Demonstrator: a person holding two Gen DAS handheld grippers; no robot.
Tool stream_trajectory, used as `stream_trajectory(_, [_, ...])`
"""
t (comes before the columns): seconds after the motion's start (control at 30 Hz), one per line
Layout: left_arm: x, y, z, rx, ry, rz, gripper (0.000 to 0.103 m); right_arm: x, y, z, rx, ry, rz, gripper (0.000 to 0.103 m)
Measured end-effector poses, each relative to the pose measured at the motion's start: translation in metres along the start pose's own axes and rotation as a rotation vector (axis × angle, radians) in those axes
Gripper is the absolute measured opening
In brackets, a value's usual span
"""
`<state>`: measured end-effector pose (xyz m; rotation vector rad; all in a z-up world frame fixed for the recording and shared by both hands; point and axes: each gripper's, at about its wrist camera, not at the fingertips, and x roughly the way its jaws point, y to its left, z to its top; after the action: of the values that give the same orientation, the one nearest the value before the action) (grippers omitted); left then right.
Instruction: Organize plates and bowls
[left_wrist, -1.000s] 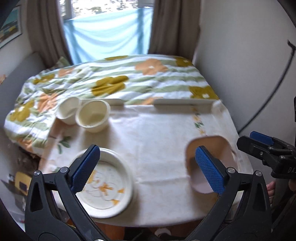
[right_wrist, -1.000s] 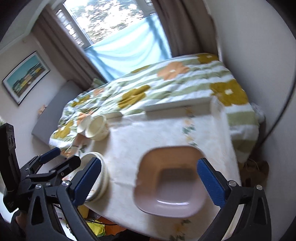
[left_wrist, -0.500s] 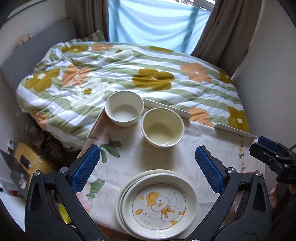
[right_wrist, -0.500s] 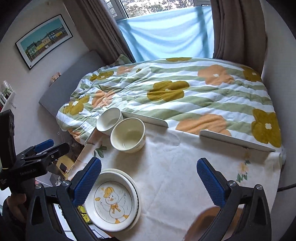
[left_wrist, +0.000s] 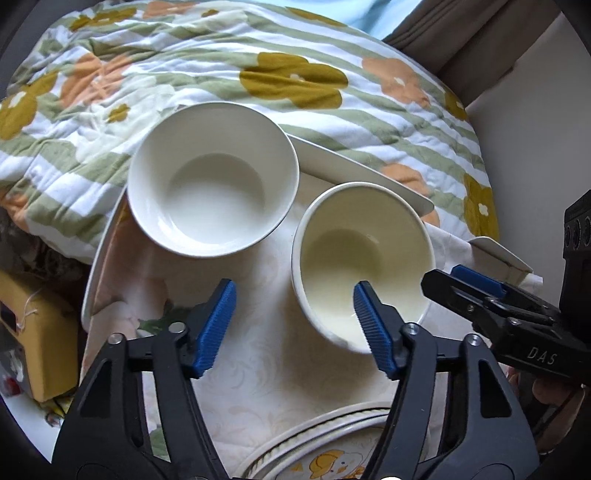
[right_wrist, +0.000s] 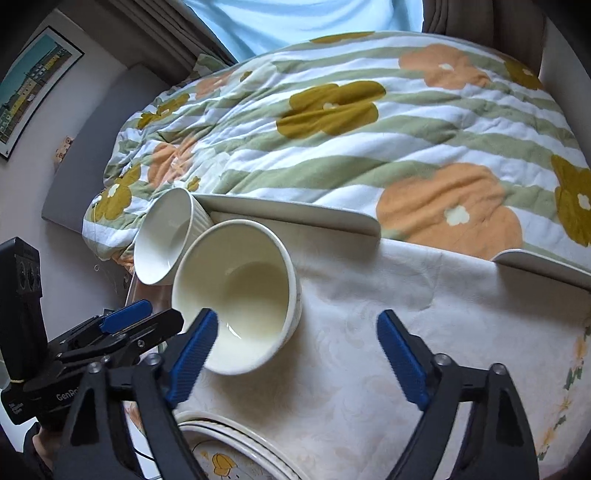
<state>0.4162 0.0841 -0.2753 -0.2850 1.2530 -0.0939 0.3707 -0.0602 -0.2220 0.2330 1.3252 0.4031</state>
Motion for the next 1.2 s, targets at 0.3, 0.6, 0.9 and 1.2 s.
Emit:
stream_trajectory(0.3, [0.027, 0.001, 0.008, 0.032, 0.048, -0.041, 0.013, 0.028, 0.002, 0.004, 0.031, 0.036, -0.017, 0.036])
stream_trajectory(0.6, [0.026, -0.005, 0.009, 0.064, 0.044, -0.011, 0.013, 0.030, 0.009, 0.004, 0.025, 0.040, -0.029, 0.014])
stream_trajectory(0.9, [0.001, -0.023, 0.009, 0.089, 0.001, -0.009, 0.013, 0.001, 0.014, 0.002, 0.000, -0.032, -0.044, 0.014])
stream_trajectory(1.2, [-0.058, -0.082, -0.016, 0.151, -0.099, -0.018, 0.013, -0.077, -0.001, -0.026, 0.005, -0.180, -0.037, 0.014])
